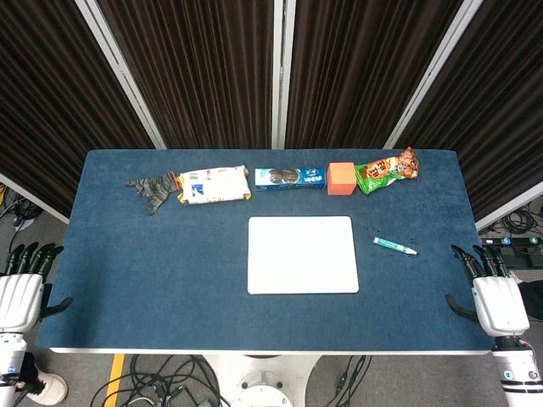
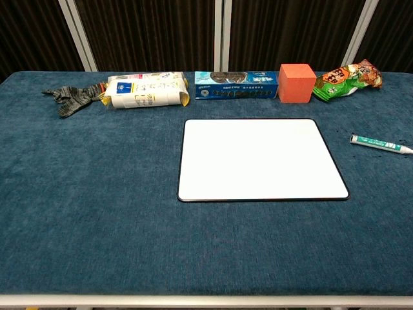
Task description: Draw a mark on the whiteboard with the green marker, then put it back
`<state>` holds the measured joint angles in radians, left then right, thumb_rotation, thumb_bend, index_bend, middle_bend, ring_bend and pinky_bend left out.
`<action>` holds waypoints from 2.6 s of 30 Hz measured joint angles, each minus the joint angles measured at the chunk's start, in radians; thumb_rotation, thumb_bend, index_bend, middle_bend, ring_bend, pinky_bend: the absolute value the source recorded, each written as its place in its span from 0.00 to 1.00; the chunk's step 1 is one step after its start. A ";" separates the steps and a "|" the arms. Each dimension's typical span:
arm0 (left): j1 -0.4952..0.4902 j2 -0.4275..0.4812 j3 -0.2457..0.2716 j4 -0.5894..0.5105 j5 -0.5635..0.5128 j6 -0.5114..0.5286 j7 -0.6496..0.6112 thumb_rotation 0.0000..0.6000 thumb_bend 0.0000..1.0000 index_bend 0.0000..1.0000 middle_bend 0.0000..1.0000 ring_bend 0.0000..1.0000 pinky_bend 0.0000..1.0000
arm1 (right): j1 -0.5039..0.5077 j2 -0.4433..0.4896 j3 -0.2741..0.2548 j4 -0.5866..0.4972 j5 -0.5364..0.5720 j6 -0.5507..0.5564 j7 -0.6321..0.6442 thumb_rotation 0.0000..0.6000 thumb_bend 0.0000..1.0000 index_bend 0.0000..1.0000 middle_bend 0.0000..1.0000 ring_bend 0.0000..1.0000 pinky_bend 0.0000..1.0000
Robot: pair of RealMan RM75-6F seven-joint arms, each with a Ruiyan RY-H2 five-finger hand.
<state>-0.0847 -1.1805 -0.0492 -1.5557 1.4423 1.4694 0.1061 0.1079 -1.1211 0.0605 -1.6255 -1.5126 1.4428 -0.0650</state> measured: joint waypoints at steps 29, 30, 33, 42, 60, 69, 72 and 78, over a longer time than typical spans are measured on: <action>0.019 -0.033 0.013 0.056 0.037 0.039 -0.059 1.00 0.11 0.15 0.12 0.04 0.03 | 0.275 -0.263 0.124 0.302 0.270 -0.388 -0.148 1.00 0.21 0.31 0.41 0.17 0.19; 0.019 -0.033 0.014 0.056 0.035 0.035 -0.061 1.00 0.11 0.15 0.11 0.04 0.03 | 0.293 -0.287 0.128 0.332 0.286 -0.411 -0.162 1.00 0.21 0.31 0.41 0.17 0.19; 0.018 -0.032 0.016 0.059 0.037 0.028 -0.068 1.00 0.11 0.15 0.11 0.04 0.03 | 0.337 -0.347 0.135 0.404 0.317 -0.457 -0.195 1.00 0.19 0.32 0.42 0.18 0.19; 0.019 -0.043 0.012 0.084 0.056 0.050 -0.089 1.00 0.11 0.16 0.11 0.04 0.03 | 0.437 -0.477 0.148 0.564 0.381 -0.541 -0.289 1.00 0.16 0.41 0.43 0.18 0.20; 0.016 -0.052 0.009 0.102 0.066 0.056 -0.102 1.00 0.11 0.17 0.11 0.04 0.02 | 0.498 -0.556 0.145 0.672 0.457 -0.602 -0.347 1.00 0.17 0.46 0.51 0.25 0.22; 0.016 -0.056 0.008 0.111 0.067 0.057 -0.107 1.00 0.11 0.17 0.11 0.04 0.02 | 0.507 -0.572 0.140 0.694 0.467 -0.610 -0.349 1.00 0.25 0.51 0.55 0.29 0.23; 0.018 -0.058 0.009 0.115 0.067 0.058 -0.110 1.00 0.11 0.17 0.11 0.04 0.02 | 0.510 -0.579 0.137 0.704 0.466 -0.611 -0.347 1.00 0.33 0.54 0.58 0.32 0.24; 0.021 -0.057 0.010 0.119 0.066 0.062 -0.115 1.00 0.11 0.17 0.11 0.04 0.02 | 0.511 -0.559 0.144 0.660 0.446 -0.597 -0.307 1.00 0.43 0.61 0.62 0.35 0.25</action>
<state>-0.0637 -1.2373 -0.0396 -1.4369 1.5087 1.5311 -0.0088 0.6189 -1.6804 0.2044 -0.9659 -1.0661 0.8460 -0.3723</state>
